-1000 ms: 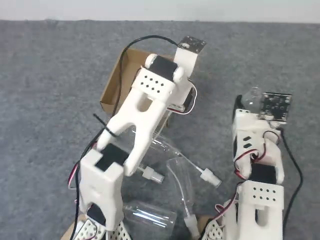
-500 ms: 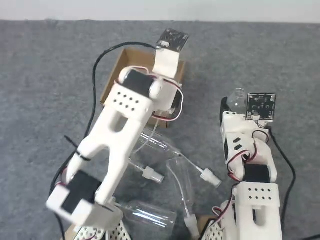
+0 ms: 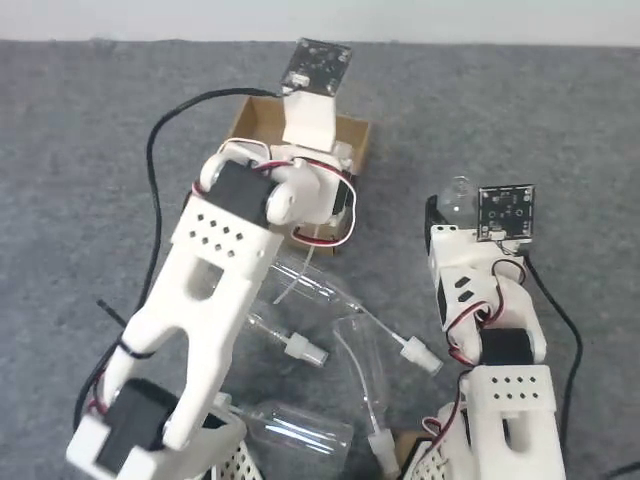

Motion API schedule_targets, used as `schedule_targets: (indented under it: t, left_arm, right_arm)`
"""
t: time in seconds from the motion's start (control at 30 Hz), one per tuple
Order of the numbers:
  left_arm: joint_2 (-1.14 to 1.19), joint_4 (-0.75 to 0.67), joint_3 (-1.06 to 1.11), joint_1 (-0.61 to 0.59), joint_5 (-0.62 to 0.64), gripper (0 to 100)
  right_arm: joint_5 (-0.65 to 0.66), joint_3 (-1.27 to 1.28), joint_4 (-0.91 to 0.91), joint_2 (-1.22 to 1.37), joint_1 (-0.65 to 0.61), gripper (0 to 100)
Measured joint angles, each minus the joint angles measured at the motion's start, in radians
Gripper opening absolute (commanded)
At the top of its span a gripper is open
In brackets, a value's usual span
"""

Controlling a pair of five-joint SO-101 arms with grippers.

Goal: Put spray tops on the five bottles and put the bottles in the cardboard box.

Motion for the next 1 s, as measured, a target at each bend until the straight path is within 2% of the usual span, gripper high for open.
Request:
schedule_targets:
  t: [0.43,0.6,1.0]
  left_arm:
    - [-0.18,-0.002,0.1,-0.023,0.103,1]
    - [-0.285,-0.106,0.21,-0.107,0.164,1]
    - [-0.499,-0.296,0.427,-0.127,0.278,1]
  right_arm:
    - [0.0,0.0,0.0,0.0,-0.04,0.7]
    - [0.0,0.0,0.0,0.0,-0.043,0.7]
    - [0.0,0.0,0.0,0.0,-0.08,0.7]
